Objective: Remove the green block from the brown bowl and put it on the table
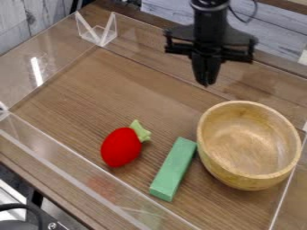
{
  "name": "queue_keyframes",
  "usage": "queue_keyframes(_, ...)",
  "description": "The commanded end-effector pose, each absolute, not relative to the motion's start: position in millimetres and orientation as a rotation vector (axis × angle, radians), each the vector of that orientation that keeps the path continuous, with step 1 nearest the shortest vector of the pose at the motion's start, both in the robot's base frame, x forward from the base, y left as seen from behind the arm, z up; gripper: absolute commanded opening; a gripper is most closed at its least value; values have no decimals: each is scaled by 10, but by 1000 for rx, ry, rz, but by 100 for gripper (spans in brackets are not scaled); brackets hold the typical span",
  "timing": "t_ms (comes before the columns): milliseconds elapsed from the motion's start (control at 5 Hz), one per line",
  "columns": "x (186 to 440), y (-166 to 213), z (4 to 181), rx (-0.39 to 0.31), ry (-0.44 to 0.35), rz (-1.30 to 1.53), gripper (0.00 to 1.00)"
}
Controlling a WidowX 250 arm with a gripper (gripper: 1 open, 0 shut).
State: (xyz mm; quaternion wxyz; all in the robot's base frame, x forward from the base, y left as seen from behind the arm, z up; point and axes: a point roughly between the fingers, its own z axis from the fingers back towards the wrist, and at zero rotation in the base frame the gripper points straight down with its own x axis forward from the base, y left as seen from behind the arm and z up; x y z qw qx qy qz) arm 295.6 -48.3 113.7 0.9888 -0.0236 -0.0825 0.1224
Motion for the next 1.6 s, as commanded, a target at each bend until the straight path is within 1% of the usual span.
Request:
queue_keyframes(0,3081,-605,1221,-60,-219,238,0)
queue_keyframes(400,3193,-604,1170,-68,-259,347,0)
queue_keyframes(600,3266,-662,1145,-80,-276,371,0)
queue_keyframes(1000,3464,-955,1070,-122,-294,420,0)
queue_keyframes(1400,3500,-954,1345,-170,-303,417,0)
